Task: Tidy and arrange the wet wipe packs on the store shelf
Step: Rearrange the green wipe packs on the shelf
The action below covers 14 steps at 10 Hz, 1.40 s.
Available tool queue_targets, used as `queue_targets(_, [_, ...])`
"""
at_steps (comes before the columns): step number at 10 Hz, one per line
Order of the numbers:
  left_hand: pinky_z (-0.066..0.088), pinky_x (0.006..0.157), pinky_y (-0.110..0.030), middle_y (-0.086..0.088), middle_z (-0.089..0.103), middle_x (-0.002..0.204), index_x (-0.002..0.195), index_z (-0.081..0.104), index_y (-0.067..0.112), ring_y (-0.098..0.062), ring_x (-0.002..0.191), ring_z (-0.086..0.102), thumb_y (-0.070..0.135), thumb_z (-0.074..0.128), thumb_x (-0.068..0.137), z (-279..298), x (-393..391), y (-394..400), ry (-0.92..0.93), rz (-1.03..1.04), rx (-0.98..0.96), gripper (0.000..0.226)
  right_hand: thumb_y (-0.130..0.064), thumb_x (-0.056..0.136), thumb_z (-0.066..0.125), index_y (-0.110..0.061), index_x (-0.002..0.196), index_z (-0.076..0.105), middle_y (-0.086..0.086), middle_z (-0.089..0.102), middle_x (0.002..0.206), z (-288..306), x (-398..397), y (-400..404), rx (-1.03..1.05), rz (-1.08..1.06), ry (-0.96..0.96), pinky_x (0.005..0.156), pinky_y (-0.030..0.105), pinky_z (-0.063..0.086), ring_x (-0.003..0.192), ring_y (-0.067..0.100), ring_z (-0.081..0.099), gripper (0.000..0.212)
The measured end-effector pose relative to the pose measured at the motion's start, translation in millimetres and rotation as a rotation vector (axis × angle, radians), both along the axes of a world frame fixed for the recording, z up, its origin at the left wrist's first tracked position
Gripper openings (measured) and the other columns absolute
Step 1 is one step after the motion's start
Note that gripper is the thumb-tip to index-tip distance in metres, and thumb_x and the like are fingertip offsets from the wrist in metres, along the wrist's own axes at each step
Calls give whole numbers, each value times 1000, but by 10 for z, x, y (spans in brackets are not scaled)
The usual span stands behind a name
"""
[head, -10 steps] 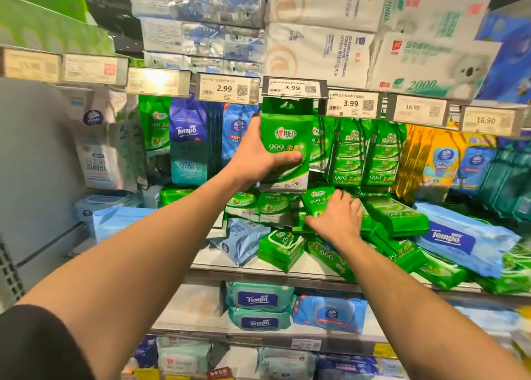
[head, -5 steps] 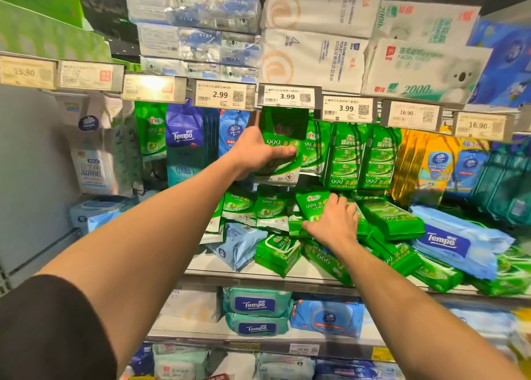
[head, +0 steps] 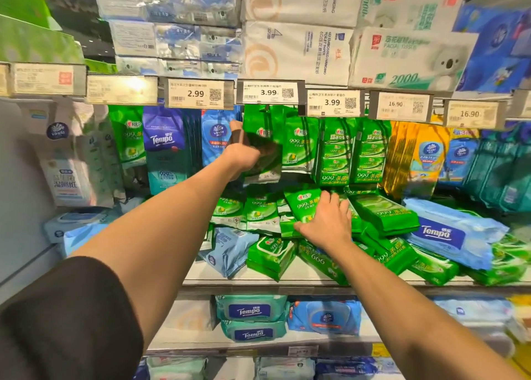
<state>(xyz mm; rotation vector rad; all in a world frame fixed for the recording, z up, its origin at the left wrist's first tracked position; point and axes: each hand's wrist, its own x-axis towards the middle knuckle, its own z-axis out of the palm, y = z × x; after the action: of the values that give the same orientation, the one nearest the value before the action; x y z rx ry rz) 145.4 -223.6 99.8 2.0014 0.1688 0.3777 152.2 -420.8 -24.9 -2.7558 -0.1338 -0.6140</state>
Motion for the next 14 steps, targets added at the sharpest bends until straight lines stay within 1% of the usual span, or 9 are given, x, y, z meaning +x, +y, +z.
queue_targets(2, [39,107,-39,-23,47,139,71,29,8,-29,119,51,20,55,98,-34,334,40,169,117,189,39,-61,67,74,-10,135,35,11,43,136,17,49,-48,17,22,9,106,44,34,126,33,37,94])
queue_targets(3, [38,107,-42,-22,42,144,115,40,-8,-37,129,45,30,71,88,25,449,-7,66,184,151,55,-61,67,73,-9,139,33,12,41,139,29,75,-62,29,18,26,108,44,32,129,34,35,97])
queue_targets(4, [37,104,-43,-27,39,144,146,16,-4,-40,128,44,41,78,80,50,537,-82,-38,230,170,101,-61,68,72,-9,140,31,12,40,141,17,89,-69,34,25,15,109,45,30,130,34,33,98])
queue_targets(5, [30,111,-46,-22,24,156,152,-4,3,-39,139,32,42,71,87,2,653,-135,-6,222,171,107,-60,68,72,-8,139,32,12,39,141,2,96,-79,31,30,-5,110,46,29,131,34,32,97])
queue_targets(8, [45,93,-41,-19,45,139,142,29,4,-37,119,51,67,64,79,-135,664,-78,69,336,235,96,-60,68,72,-10,145,28,14,37,145,-18,93,-50,46,6,15,112,47,29,134,35,30,102])
queue_targets(9, [42,59,-29,-11,60,99,99,47,6,-26,72,57,68,63,79,-208,577,-18,48,300,370,67,-58,68,72,-13,148,25,15,40,144,2,89,-43,46,5,12,110,47,32,132,35,33,103])
queue_targets(10, [45,75,-30,-17,61,114,104,56,5,-32,93,60,52,60,88,-402,458,83,165,169,584,50,-57,67,75,-15,144,32,13,49,135,57,59,-33,151,-22,-10,99,44,41,125,34,43,98])
queue_targets(12, [58,85,-43,-16,60,120,142,34,0,-29,92,69,61,73,75,-812,212,201,590,-83,501,99,-57,63,69,-26,144,28,4,43,125,191,-93,-70,415,24,-240,80,35,42,114,25,44,96])
queue_targets(14, [39,56,-27,-1,64,70,74,45,15,-18,57,52,56,62,87,-965,144,165,832,-263,494,47,-62,61,63,-40,147,22,-3,35,122,442,-298,-20,575,101,-412,76,28,37,113,18,43,98])
